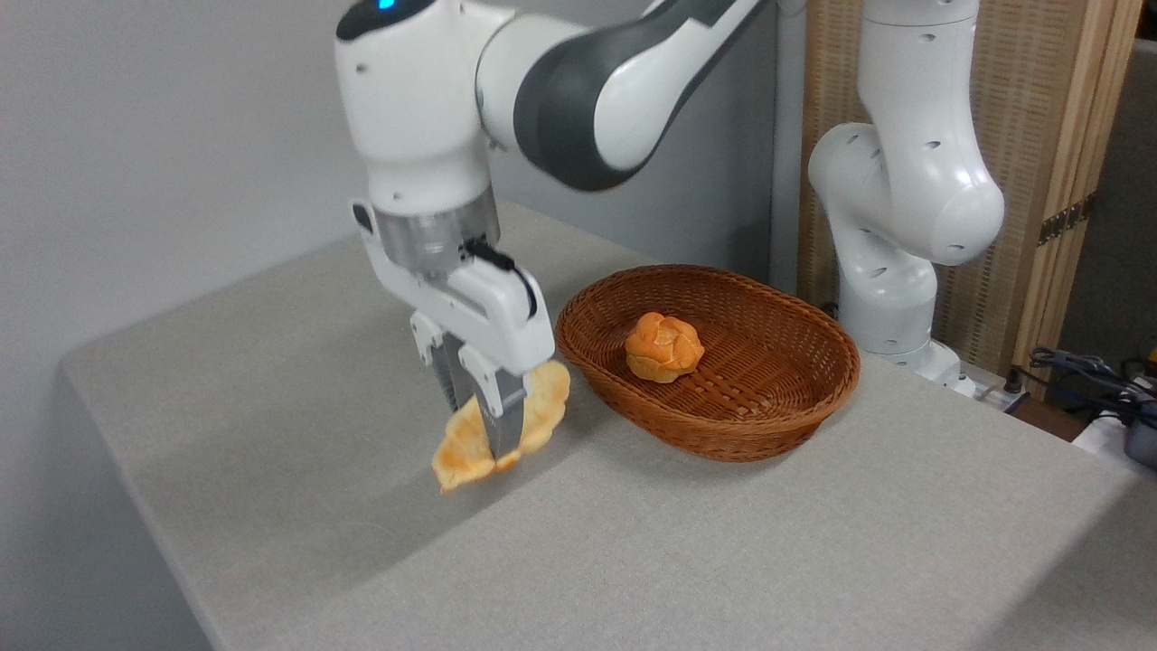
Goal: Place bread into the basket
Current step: 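Lift the bread roll and carry it over the wicker basket, then lower the bread roll into the basket beside the orange bun and release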
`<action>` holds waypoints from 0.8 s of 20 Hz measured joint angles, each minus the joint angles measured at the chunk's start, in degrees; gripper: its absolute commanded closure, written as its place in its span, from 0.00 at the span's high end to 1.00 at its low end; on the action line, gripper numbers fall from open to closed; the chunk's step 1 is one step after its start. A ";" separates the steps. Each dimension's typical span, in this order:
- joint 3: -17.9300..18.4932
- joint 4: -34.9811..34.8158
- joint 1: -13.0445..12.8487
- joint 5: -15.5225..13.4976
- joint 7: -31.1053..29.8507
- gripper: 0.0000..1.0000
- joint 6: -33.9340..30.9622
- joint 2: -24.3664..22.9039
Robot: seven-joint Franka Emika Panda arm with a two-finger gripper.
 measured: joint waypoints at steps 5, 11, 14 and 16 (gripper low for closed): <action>-0.75 0.10 -0.86 -0.74 0.00 0.45 -8.46 -4.66; -0.75 0.02 -1.47 -0.75 0.94 0.53 -22.34 -8.07; -0.66 -0.69 -1.47 -0.75 3.36 0.86 -28.92 -9.00; -0.54 -2.25 -1.46 -0.74 5.80 1.00 -30.90 -9.09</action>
